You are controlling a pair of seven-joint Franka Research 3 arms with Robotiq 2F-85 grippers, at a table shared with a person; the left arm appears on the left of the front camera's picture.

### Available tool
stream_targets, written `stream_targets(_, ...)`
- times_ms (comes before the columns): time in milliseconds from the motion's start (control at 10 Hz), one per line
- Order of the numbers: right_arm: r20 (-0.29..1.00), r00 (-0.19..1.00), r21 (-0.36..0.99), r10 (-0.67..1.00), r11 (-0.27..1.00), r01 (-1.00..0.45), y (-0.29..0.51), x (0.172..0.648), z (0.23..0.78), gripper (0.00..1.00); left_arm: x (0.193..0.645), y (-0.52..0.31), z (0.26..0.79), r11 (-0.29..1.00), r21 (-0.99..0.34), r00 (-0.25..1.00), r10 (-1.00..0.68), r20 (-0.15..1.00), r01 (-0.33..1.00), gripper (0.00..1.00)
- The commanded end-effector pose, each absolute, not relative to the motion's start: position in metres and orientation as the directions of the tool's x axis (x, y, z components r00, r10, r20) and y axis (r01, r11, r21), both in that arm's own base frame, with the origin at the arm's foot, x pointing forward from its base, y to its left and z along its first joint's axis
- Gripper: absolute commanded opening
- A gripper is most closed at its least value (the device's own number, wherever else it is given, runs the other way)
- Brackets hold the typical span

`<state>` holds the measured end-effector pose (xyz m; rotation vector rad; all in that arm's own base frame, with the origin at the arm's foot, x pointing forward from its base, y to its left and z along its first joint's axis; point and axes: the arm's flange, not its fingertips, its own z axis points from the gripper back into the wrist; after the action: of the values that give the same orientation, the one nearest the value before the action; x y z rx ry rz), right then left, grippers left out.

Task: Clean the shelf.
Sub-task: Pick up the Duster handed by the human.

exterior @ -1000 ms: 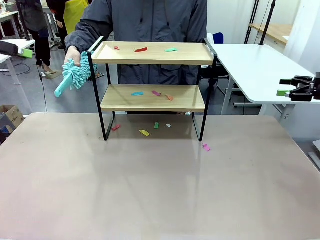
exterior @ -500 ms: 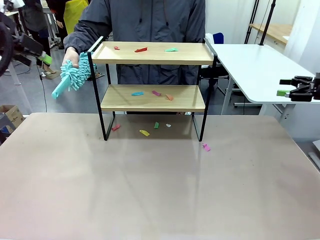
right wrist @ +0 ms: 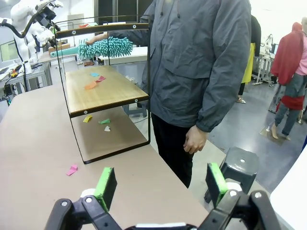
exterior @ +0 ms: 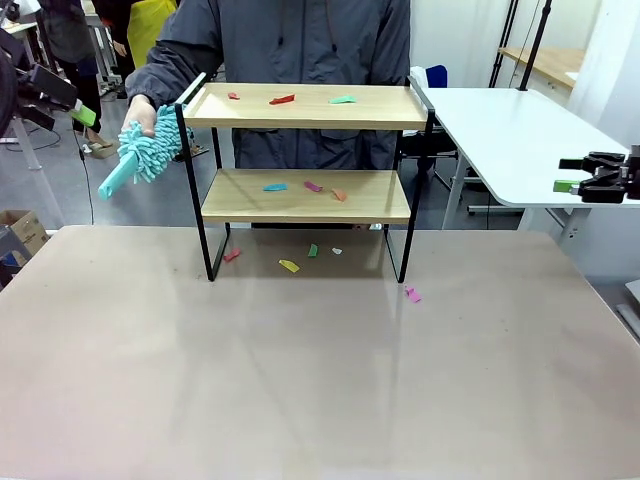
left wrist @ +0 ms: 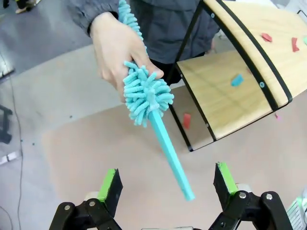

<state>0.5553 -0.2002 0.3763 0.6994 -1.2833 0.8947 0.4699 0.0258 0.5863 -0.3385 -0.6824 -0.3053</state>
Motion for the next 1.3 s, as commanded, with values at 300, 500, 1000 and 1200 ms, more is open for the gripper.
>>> stream_targets(300,0.984,0.045,-0.045,0.170,0.496,-0.867,-0.198,0.555,0.378,1.00,0.452,-0.030,0.586,0.982,0.016,0.741,-0.152,0.654,0.187,1.00)
stream_targets(500,0.984,0.045,-0.045,0.170,0.496,-0.867,-0.198,0.555,0.378,1.00,0.446,-0.045,0.567,0.979,0.032,0.723,-0.171,0.669,0.202,1.00)
stream_targets(1000,0.984,0.045,-0.045,0.170,0.496,-0.867,-0.198,0.555,0.378,1.00,0.450,-0.068,0.518,0.980,0.019,0.743,-0.165,0.649,0.200,1.00)
stream_targets(1200,0.984,0.045,-0.045,0.170,0.496,-0.867,-0.198,0.555,0.378,1.00,0.459,-0.071,0.510,0.985,0.018,0.744,-0.141,0.654,0.172,1.00)
